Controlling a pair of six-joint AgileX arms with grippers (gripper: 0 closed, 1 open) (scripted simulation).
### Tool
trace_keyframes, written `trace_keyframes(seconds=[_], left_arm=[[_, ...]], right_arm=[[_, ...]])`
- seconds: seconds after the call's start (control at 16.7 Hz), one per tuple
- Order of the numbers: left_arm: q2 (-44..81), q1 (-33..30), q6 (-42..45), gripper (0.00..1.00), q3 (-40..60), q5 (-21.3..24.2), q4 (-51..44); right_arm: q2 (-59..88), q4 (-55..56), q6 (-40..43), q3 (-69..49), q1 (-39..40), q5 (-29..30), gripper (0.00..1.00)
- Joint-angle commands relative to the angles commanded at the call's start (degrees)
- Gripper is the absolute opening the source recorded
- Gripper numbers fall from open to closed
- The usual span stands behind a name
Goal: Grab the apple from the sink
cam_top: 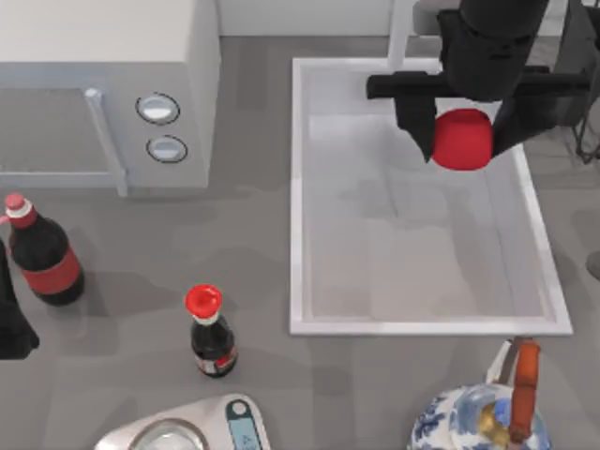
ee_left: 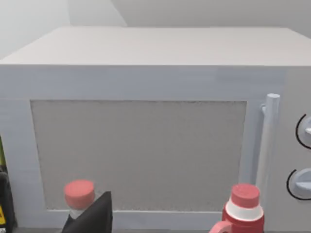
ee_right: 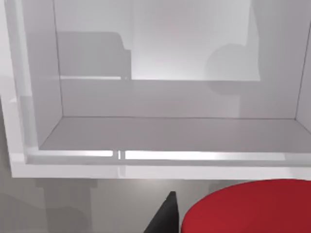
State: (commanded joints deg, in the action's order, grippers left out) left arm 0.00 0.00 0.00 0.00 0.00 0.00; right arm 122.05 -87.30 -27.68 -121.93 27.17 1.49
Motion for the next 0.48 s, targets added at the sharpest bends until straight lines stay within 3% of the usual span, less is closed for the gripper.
trace_keyframes(seconds=[0.24, 0.48], left_arm=[[0.0, 0.0, 0.0, 1.0, 0.0, 0.0, 0.0], [0.0, 0.0, 0.0, 1.0, 0.0, 0.0, 0.0]], right_arm=[[-1.9, 0.7, 1.5, 2.2, -1.4, -0.1, 0.0], [-10.7, 3.1, 8.8, 13.4, -8.7, -0.4, 0.0]])
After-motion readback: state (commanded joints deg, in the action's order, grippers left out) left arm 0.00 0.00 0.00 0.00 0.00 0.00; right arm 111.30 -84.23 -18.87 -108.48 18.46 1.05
